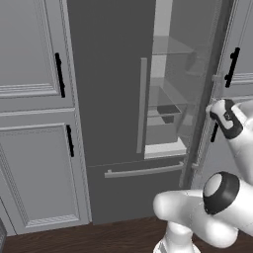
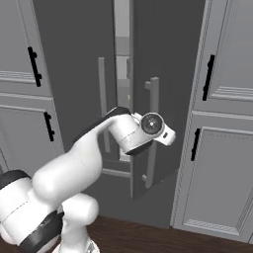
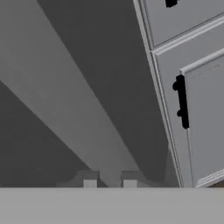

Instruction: Grab a lemon wedge from the fridge and one ice cube from the ice bowl, and put them in the glass of lemonade.

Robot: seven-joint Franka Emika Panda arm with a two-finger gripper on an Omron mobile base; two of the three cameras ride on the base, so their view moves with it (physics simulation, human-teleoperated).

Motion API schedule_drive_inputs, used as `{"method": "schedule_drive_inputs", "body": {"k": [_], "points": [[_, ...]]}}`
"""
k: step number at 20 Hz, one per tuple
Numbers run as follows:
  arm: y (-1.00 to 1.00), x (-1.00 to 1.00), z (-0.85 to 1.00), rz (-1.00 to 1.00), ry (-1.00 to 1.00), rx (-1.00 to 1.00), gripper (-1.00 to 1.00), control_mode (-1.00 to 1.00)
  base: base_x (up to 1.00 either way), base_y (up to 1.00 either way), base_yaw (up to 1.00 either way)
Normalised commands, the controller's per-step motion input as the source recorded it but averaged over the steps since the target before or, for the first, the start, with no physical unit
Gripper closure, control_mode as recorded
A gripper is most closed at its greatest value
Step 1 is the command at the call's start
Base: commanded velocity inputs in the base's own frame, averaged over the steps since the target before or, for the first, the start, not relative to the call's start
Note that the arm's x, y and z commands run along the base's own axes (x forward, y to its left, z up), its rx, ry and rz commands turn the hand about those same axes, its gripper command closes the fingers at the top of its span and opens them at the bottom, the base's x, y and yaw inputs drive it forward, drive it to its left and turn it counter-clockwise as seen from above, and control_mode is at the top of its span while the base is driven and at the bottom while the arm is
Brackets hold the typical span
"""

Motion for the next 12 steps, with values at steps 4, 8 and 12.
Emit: {"method": "schedule_drive_inputs", "body": {"k": [4,8,12], "points": [[0.05,-0.84,0.92,0.0,0.0,-0.02,-1.0,-1.0,0.0,0.0,0.0],[0.89,-0.68,0.91,-0.01,0.0,-0.22,-1.0,-1.0,0.0,0.0,0.0],[1.0,0.26,0.29,-0.11,0.19,-0.45,-1.0,-1.0,0.0,0.0,0.0]]}}
